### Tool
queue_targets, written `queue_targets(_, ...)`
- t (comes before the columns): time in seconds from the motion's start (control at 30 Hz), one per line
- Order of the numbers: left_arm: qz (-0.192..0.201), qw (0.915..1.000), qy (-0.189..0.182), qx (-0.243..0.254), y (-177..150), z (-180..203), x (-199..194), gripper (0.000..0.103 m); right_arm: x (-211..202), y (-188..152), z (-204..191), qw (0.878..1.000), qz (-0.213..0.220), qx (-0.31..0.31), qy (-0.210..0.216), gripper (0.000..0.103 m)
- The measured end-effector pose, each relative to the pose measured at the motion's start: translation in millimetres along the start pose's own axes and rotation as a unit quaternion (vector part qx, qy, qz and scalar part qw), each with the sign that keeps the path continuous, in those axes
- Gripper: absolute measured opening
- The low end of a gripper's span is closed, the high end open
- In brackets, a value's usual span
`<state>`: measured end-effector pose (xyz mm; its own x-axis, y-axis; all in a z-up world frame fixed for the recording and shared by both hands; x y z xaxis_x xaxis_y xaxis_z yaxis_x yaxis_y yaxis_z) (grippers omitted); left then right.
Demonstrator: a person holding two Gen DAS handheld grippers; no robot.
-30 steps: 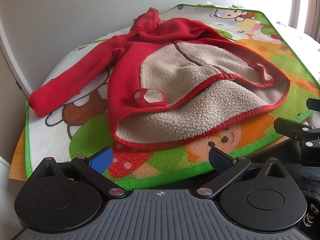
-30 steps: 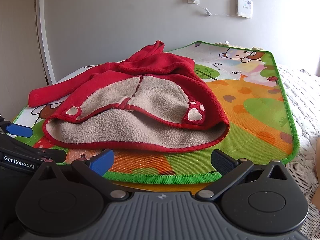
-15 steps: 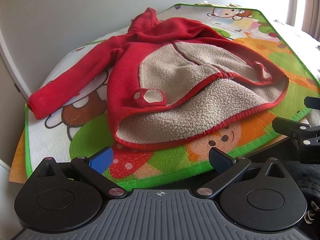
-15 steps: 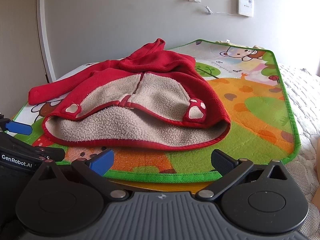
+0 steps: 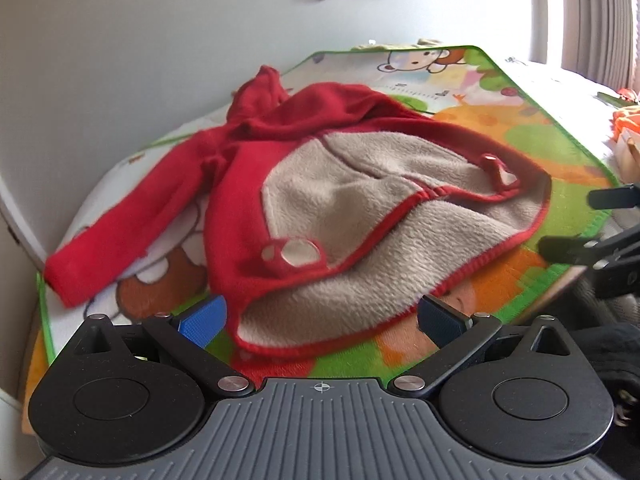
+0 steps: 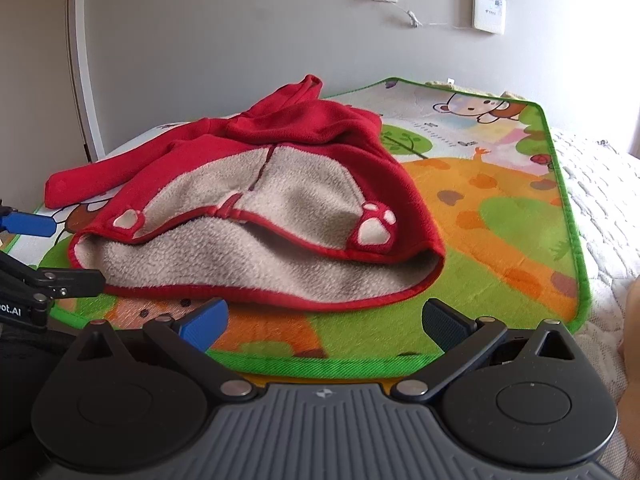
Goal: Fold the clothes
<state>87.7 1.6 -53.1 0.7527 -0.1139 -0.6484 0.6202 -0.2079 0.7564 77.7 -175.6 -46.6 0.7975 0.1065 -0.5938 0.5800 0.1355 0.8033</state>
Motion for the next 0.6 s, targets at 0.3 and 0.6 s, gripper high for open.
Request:
queue_targets(0.3,-0.01,0.9981,0.05,-0.035,7.2,-41.5,9.5,0.103,22.5,36.7,48.0,0.998,0.019,-0.001,-0.059,0.103)
queue_targets(0.6,-0.032,0.9977,0.049,-0.035,-2.5,-51.9,15.7,0.103,61.5,30.3,52.8,0.994,-0.024,-0.072,-0.082,0.103)
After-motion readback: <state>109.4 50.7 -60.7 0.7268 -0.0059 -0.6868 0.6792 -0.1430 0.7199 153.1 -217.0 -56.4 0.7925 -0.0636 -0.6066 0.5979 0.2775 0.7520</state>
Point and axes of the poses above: each gripper's, at about its wrist camera, not at the fingertips, and x roughly the way its jaws point, z to its right, y to its top, the point moved 10 cm from there along x, roughly the way its jaws point, and after that the axes turned 5 degrees about -y, right-handed, at the moved point
